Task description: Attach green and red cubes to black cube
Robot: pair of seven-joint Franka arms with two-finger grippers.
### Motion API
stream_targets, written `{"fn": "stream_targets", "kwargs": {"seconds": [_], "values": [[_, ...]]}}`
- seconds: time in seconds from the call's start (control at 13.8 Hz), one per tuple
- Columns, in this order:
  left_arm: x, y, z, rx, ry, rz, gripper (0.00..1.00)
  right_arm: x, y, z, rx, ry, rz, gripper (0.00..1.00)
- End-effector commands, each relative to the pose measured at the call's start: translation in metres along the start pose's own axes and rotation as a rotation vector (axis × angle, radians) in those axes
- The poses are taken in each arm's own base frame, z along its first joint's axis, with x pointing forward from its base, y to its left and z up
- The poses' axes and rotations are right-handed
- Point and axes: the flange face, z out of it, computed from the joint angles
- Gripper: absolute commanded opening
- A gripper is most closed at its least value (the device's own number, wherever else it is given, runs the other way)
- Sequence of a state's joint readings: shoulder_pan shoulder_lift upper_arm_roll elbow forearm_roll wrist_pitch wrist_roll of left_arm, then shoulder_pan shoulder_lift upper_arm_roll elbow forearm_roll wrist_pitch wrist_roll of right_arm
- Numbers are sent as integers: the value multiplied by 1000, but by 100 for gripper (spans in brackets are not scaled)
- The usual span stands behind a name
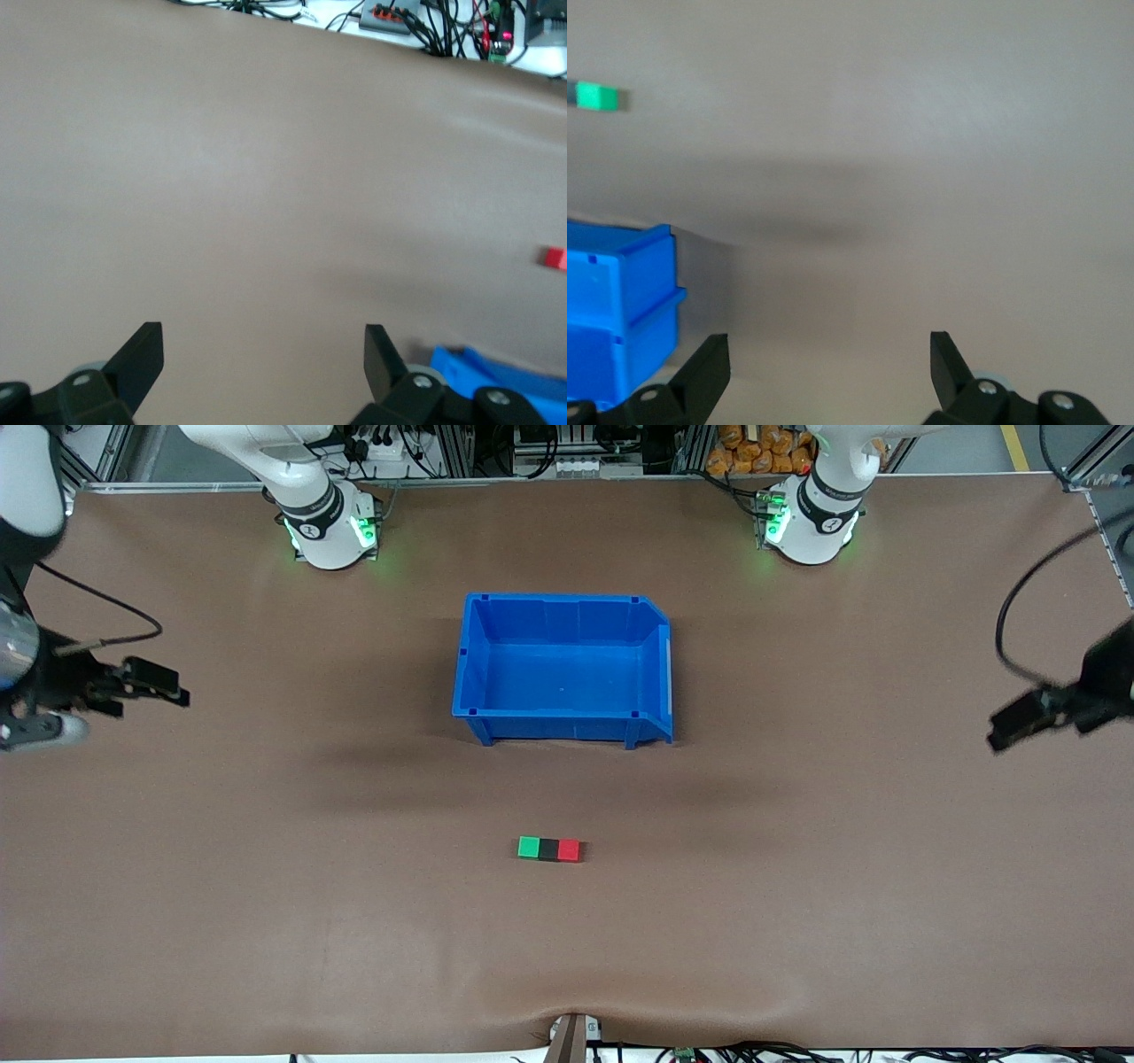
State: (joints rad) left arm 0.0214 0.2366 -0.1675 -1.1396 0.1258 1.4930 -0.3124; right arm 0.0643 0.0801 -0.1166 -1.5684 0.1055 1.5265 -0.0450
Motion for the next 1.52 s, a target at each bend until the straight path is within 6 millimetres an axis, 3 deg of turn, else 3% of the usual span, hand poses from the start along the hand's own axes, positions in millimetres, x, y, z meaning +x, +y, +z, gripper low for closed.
{"fn": "stream_targets", "kwargs": {"seconds": [0.0,0.07,0.36,0.58,0.8,1.09,1.31,1.45], "values": [[-40,0,-44,-33,3,34,100,-41,-4,-25,-52,-9,178,100],[-45,1,-46,-46,-17,34,100,-45,-7,-29,-66,-4,173,100],[-53,0,-6,-8,-168,51,100,-50,-7,-40,-68,14,163,100],[-41,-34,9,-121,-168,82,100,-53,-8,-48,-69,12,161,100],[-66,-41,18,-120,-99,112,100,-57,-5,-50,-69,7,167,100],[-74,-46,20,-109,-87,102,100,-59,3,-53,-66,10,179,100],[-68,-46,2,-110,-46,103,100,-59,2,-55,-68,15,179,100],[-65,-51,8,-108,-55,94,100,-58,2,-53,-68,12,177,100]]}}
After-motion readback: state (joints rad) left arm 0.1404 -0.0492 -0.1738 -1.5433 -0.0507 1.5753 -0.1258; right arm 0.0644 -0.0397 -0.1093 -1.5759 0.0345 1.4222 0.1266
